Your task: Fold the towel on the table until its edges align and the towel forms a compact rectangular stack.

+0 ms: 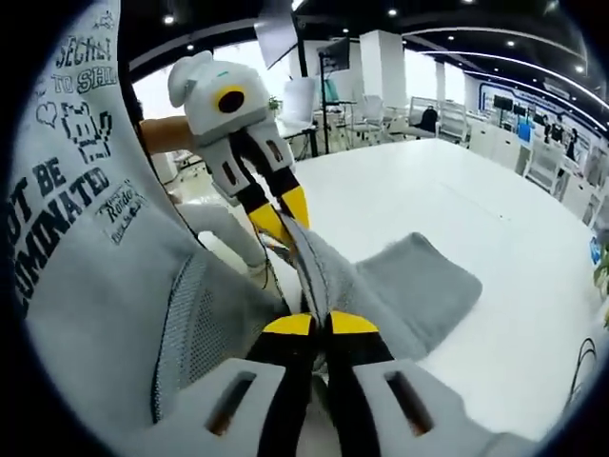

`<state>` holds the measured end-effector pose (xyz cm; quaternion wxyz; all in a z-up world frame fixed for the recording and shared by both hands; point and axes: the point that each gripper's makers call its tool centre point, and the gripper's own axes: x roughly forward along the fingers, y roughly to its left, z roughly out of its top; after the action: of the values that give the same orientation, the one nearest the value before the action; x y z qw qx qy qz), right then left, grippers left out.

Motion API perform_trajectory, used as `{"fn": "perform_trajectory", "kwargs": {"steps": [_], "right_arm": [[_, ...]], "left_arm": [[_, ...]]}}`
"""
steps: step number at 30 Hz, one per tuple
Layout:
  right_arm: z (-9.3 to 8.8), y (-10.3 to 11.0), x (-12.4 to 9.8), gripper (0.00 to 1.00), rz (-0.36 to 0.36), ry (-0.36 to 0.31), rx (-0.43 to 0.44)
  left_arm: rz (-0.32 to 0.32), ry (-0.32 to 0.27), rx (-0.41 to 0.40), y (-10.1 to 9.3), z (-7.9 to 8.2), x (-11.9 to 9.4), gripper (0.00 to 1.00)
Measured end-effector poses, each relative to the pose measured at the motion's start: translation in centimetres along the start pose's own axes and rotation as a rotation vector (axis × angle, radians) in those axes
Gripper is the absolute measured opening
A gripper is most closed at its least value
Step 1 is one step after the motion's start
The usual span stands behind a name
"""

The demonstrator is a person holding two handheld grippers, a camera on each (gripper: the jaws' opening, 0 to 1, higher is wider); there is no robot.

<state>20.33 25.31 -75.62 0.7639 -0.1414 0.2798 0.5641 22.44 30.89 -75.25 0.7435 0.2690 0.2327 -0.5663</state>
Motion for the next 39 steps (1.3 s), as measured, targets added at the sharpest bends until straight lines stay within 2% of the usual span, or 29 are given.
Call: {"fn": "perform_trajectory", "kwargs": {"steps": [7,15,21,29,35,39], "right_arm": [[0.7,0.8,0.1,0.02,0.022,-0.01,-0.004],[0.2,-0.1,0.3,0.02,-0.002,0.016,-0.011],[0.2,-1.2,0.4,0.02,-0.031,0.022,-0.002],[1.8,-4.1,0.4,0.02,-0.091,0.0,0.033],[3.8,-6.9,0.2,0.02,-0.12,-0.054,0.146],[4.3,-8.6,0.5,0.02,-0.134,-0.051,0.19]], "left_arm": [[-0.025,-0.025,-0.029,-0.1,-0.1,-0.7,0.05],[-0.046,0.023,0.027,-0.7,-1.1,0.6,0.05],[-0.052,0.034,0.026,-0.2,-1.2,1.1,0.06],[-0.014,0.021,0.012,3.0,-0.8,1.6,0.06],[0.012,-0.011,-0.01,6.6,0.4,1.5,0.07],[0.012,-0.027,-0.055,8.4,0.6,2.1,0.07]]}}
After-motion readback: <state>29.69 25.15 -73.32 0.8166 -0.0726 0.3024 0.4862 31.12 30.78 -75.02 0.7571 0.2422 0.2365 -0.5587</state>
